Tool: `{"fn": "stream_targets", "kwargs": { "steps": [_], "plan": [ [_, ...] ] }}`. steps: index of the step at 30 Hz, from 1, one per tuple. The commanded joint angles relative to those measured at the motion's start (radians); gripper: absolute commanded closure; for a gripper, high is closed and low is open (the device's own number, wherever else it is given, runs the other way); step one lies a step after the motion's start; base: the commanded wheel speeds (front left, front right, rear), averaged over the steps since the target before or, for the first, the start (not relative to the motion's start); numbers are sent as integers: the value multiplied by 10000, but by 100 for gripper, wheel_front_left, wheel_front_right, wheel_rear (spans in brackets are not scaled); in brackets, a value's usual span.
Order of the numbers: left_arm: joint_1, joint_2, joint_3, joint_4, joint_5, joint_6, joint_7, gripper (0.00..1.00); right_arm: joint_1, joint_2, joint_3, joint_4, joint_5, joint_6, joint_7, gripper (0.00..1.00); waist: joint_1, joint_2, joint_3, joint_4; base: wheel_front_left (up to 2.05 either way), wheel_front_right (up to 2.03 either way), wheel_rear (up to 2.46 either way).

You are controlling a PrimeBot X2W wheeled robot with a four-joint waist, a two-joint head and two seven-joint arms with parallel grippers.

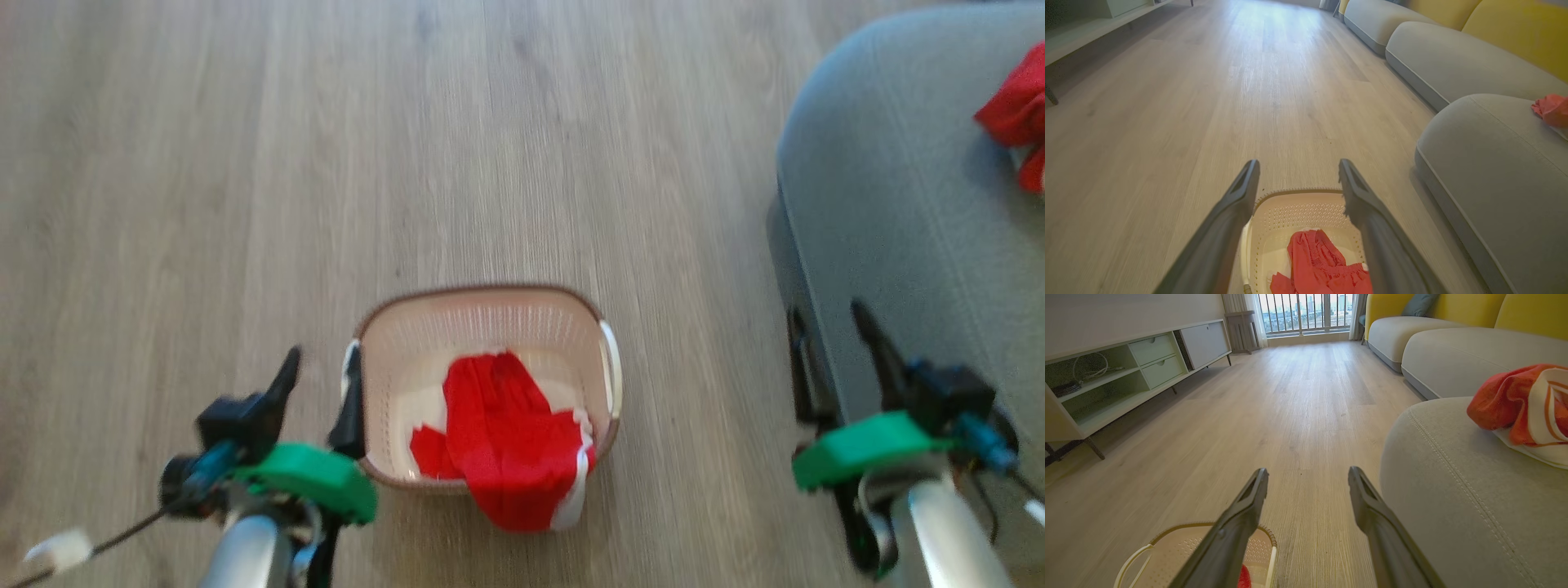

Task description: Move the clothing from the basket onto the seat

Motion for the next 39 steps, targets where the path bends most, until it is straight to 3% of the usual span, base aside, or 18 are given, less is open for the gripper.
{"fn": "stream_targets", "kwargs": {
  "steps": [1, 10, 17, 27, 39],
  "plan": [
    [-594, 24, 51, -99, -46, -8, -124, 0, -639, 21, 189, -447, -65, 69, -93, 0, 0, 0, 841, -157, 0, 0, 0],
    [-2398, 24, -1978, 1963, -217, -429, 368, 0, -1861, 41, -6, -983, -134, 69, -93, 0, 0, 0, 3099, -757, 0, 0, 0],
    [-3769, 24, -2784, 3547, -529, -427, 800, 0, -2309, 53, -15, -1206, 36, 69, -93, 0, 0, 0, 4170, -1134, 0, 0, 0],
    [-5881, 24, -3643, 5326, -681, -47, 1446, 0, -2681, 55, 136, -1556, 275, 69, -93, 0, 0, 0, 5566, -1431, 0, 0, 0],
    [-7943, 24, -3998, 7266, -798, 542, 1341, 0, -2923, 56, 220, -2062, 498, 69, -93, 0, 0, 0, 6984, -1606, 0, 0, 0]
  ]
}}
